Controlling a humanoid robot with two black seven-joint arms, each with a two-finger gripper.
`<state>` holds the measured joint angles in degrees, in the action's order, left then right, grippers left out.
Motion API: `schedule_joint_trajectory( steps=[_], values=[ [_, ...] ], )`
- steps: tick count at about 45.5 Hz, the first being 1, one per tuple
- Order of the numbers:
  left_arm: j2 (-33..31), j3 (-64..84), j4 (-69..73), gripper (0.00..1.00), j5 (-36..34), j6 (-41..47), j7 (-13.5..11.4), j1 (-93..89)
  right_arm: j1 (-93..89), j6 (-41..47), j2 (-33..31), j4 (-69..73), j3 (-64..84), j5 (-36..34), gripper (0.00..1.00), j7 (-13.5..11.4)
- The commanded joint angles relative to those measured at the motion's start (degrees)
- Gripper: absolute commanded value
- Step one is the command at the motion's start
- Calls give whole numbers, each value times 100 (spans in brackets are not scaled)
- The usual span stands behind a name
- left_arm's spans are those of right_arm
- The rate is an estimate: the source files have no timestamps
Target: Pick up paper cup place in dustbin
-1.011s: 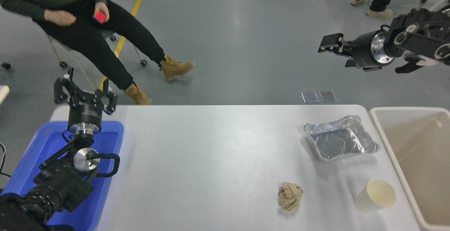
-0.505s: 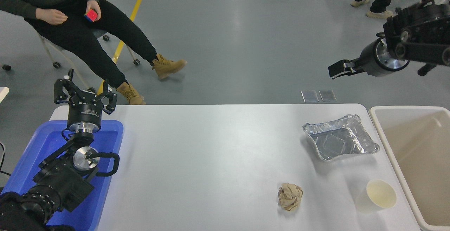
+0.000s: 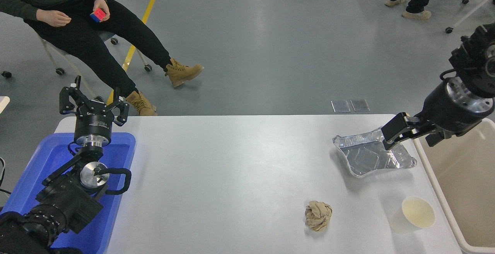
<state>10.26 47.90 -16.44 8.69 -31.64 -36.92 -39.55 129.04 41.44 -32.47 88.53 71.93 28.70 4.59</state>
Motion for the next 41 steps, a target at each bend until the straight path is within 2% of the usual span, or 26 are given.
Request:
schedule_joint_trajectory(
  steps=[1,10,25,41],
  values=[
    [2,0,0,99,1,0,1,0,174,136,-365,200,295,531,100,51],
    [2,0,0,99,1,0,1,0,-10,-118,-743,209,401,900,100,42],
    [2,0,0,99,1,0,1,0,-968,-1709,-831,174,409,1103,100,42],
    [2,0,0,99,1,0,1,0,-2075,-2526,-1060,-2,401,1770,100,51]
  ],
)
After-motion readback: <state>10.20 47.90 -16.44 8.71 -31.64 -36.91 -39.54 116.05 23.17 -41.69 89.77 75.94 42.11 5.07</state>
